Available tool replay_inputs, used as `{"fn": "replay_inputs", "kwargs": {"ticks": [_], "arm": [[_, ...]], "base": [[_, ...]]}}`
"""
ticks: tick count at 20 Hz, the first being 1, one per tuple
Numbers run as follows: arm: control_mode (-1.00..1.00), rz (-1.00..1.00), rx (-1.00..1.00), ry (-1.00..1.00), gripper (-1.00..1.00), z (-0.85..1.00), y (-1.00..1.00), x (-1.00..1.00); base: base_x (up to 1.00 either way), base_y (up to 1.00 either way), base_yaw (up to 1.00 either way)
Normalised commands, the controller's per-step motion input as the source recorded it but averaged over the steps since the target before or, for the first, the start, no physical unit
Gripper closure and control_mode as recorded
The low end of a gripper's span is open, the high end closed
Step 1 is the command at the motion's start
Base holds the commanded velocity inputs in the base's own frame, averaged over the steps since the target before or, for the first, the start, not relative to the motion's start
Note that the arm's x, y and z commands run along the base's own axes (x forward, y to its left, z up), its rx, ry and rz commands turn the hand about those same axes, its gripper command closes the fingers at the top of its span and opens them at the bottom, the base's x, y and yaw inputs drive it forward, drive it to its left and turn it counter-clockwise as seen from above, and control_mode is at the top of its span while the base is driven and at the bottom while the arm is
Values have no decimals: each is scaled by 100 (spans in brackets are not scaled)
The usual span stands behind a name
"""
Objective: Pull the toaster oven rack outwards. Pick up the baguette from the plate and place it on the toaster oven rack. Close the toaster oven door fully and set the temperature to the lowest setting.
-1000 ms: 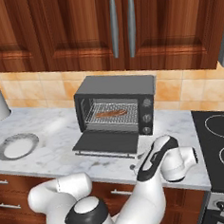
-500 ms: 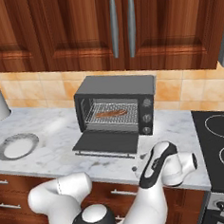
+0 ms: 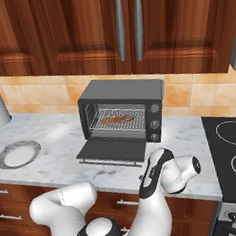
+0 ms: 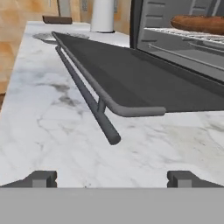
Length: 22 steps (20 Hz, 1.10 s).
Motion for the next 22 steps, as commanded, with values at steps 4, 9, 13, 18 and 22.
{"fn": "replay_inputs", "kwargs": {"ticks": [4, 9, 13, 18, 22], "arm": [[-100, -1, -8, 0, -100, -1, 0, 29], [-100, 0, -1, 0, -100, -8, -2, 28], [-100, 0, 0, 0, -100, -12, -17, 25], [-100, 0, 0, 5, -100, -11, -16, 25], [-100, 0, 0, 10, -100, -10, -1, 18]], "base": [[0, 0, 0], [0, 0, 0], [0, 0, 0], [0, 0, 0], [0, 0, 0]]}}
